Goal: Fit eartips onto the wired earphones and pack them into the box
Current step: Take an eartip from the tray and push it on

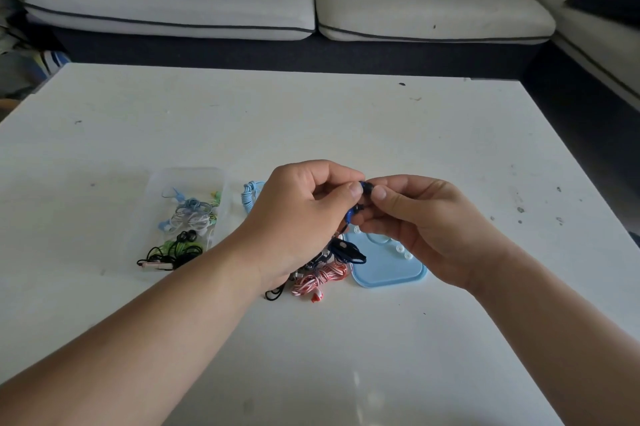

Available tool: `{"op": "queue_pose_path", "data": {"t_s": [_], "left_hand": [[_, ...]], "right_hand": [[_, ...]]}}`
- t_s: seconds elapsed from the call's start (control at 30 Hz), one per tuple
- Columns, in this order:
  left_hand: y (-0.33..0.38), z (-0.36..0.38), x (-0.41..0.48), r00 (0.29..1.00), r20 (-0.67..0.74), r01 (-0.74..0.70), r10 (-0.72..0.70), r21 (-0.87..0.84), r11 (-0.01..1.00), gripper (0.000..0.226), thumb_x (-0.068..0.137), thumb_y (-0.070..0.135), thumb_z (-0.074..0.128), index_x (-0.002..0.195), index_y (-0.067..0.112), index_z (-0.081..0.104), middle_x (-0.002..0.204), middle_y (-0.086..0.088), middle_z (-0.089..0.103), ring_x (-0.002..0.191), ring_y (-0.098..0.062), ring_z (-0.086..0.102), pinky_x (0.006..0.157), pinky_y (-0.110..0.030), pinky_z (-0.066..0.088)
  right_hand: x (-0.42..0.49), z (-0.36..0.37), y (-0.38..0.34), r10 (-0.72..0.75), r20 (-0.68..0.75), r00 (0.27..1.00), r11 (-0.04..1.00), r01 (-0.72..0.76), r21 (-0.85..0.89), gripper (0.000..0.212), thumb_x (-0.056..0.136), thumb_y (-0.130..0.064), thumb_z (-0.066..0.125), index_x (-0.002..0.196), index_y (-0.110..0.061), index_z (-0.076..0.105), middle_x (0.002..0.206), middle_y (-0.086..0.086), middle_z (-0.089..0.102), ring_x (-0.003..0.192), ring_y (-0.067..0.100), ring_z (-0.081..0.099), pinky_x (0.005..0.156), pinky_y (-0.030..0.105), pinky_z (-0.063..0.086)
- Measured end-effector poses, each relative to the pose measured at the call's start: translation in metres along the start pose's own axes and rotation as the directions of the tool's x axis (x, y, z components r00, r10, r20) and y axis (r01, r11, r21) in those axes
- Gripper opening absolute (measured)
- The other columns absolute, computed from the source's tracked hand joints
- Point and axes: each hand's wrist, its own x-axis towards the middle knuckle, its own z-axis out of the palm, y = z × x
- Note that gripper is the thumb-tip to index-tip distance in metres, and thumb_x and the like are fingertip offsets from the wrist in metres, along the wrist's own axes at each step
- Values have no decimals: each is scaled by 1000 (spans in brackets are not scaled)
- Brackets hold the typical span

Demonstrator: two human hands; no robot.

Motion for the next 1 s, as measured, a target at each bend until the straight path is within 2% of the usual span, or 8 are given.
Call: {"op": "queue_pose_path", "data": {"t_s": [0.1,0.2,0.3,0.47,0.53,0.63,0.77,1.0], "left_hand": [[3,1,0,999,-41,10,-11,-15,1000,13,97,13,70,100,22,80,81,1,78,68,-8,70,67,-26,57],[3,3,0,998,-58,33,-35,-38,999,15,97,14,70,102,25,79,81,-4,78,72,-21,72,77,-59,60],[2,3,1,996,-78,48,-52,-55,997,20,98,15,69,107,30,77,82,-3,76,82,-31,74,81,-71,56],[0,4,2,992,-89,84,-91,-82,993,17,97,14,70,100,27,80,93,-9,78,79,-24,78,85,-68,57],[0,3,2,991,-83,96,-104,-100,990,14,97,11,70,102,21,79,93,-10,78,75,-23,78,84,-56,63],[0,3,3,989,-80,111,-122,-130,985,10,96,9,71,104,14,76,97,-15,77,72,-29,78,77,-41,65],[-2,3,4,992,-68,94,-104,-140,986,16,98,8,69,108,19,75,83,-8,75,70,-27,77,78,-41,65],[-2,3,6,991,-17,123,-131,-236,964,20,101,4,61,105,15,78,97,-12,76,86,-26,78,86,-39,63]], "right_hand": [[1,-2,0,17,-47,999,1000,-17,-9,27,81,-14,69,102,4,72,96,23,74,82,26,75,69,27,61],[1,-3,2,39,-82,996,998,-42,-41,33,82,-19,73,104,6,72,104,32,71,81,28,71,70,29,60],[-2,0,3,51,-49,997,993,-56,-102,31,81,-17,74,101,6,73,94,24,74,75,25,69,69,29,60],[-4,7,7,-28,-150,988,975,-6,-221,12,84,-7,79,92,2,78,87,23,75,74,25,69,72,32,61],[-4,9,8,-85,-189,978,966,34,-255,8,83,-4,80,89,0,79,81,19,76,71,24,69,70,31,60],[-6,11,7,-153,-162,975,933,89,-348,9,84,-2,79,92,-6,81,79,14,77,68,21,69,70,31,60],[-9,11,6,-210,-123,970,875,130,-466,10,86,-6,78,87,-15,82,77,6,78,67,16,68,68,28,59],[-7,6,6,-200,-187,962,954,148,-261,3,89,-4,75,89,-7,76,87,13,75,77,21,67,67,34,56]]}}
